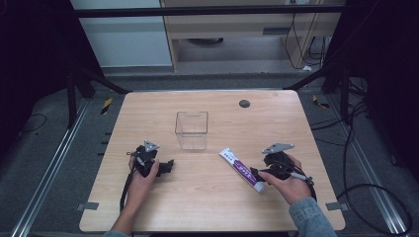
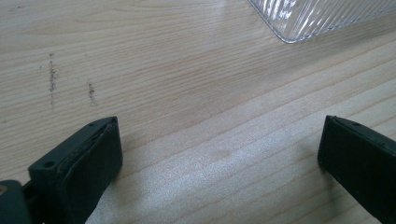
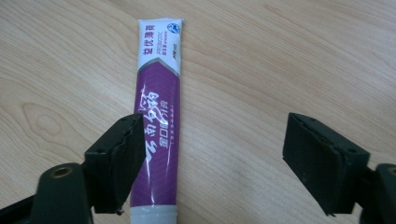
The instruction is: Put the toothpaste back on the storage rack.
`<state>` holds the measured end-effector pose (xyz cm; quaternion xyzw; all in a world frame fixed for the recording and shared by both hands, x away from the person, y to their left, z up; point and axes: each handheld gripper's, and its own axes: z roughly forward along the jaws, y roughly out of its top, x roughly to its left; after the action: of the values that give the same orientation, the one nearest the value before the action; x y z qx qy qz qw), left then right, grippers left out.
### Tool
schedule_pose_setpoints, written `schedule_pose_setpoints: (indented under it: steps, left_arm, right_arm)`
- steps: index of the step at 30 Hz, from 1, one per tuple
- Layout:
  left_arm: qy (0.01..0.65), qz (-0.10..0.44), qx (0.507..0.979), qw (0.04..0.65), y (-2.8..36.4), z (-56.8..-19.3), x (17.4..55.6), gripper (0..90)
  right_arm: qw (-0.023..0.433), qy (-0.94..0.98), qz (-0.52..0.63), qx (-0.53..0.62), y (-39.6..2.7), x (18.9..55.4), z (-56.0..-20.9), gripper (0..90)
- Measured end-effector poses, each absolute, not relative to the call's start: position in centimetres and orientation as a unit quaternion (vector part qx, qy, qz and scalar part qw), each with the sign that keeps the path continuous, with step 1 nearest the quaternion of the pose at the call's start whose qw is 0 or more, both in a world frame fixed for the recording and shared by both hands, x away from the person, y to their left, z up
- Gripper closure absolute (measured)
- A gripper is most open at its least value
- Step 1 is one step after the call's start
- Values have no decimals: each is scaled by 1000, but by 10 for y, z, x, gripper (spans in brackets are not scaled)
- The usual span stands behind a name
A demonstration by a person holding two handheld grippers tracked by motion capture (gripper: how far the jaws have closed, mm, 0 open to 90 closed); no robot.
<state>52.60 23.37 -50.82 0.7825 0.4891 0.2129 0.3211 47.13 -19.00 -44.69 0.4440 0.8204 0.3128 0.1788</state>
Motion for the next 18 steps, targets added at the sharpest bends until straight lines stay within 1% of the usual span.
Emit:
schedule_pose_setpoints:
  steps: [1, 4, 6, 9, 13, 18]
  left_arm:
    - [489, 213, 782, 321, 234, -508, 526, 0]
    - [489, 213, 783, 321, 234, -508, 526, 0]
    - [488, 212, 783, 322, 234, -508, 525, 0]
    - [488, 212, 783, 321, 234, -508, 525, 0]
    - [489, 212, 783, 321, 234, -508, 525, 0]
    - [489, 212, 783, 321, 234, -508, 525, 0]
  right_arm:
    - [177, 821, 311, 445, -189, 473, -446, 170]
    - [172, 824, 308, 443, -187, 476, -446, 173]
    - [180, 825, 298, 445, -182, 480, -447, 128]
    - [181, 823, 294, 451, -178, 486, -447, 107]
    - [169, 830, 283, 451, -170, 491, -445, 122]
    - [173, 834, 281, 442, -163, 496, -444, 154]
